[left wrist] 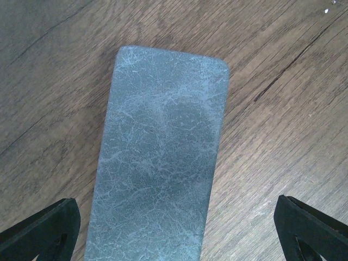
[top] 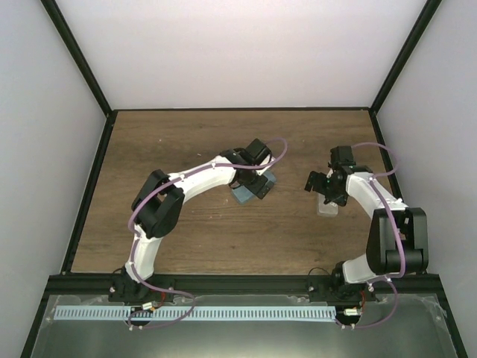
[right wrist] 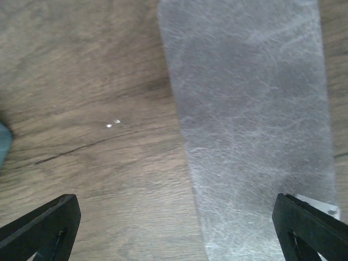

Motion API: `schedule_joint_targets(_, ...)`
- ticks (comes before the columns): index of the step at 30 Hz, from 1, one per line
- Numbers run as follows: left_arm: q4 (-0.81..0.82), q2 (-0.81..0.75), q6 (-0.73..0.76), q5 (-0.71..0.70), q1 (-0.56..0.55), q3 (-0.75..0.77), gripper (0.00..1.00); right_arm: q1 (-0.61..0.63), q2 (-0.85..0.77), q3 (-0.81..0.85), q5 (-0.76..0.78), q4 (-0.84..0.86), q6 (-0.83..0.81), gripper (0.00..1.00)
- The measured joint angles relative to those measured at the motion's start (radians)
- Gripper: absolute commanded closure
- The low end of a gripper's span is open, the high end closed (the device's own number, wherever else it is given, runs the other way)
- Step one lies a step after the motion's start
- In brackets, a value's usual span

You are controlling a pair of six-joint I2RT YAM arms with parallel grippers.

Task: Organize the sunglasses
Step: Close the sunglasses case at the center of the board, then move the sunglasses case at the center of the board.

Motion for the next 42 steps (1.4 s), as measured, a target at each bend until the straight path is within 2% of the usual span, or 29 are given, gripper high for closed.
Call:
schedule_joint_targets(16,0.011,0.023,0.033,-0.021,-0.002,-0.043,0.00,0.000,-0.002,0.003,0.180,-0.022,-0.053,0.00)
schedule_joint_targets(25,0.028,0.023,0.033,-0.058,-0.003,-0.055,0.22,-0.002,0.080,0.006,0.186,0.001,-0.085,0.00)
schedule_joint_targets(28,0.029,0.023,0.029,-0.069,-0.003,-0.055,0.28,-0.007,0.103,0.002,0.162,0.012,-0.085,0.12)
schedule_joint_targets(37,0.037,0.023,-0.039,-0.081,-0.002,-0.057,0.29,-0.013,0.109,-0.011,0.132,0.032,-0.057,0.38)
schedule_joint_targets(42,0.082,0.008,-0.148,-0.074,0.001,-0.089,0.29,-0.007,0.087,-0.035,0.090,0.057,-0.027,0.45)
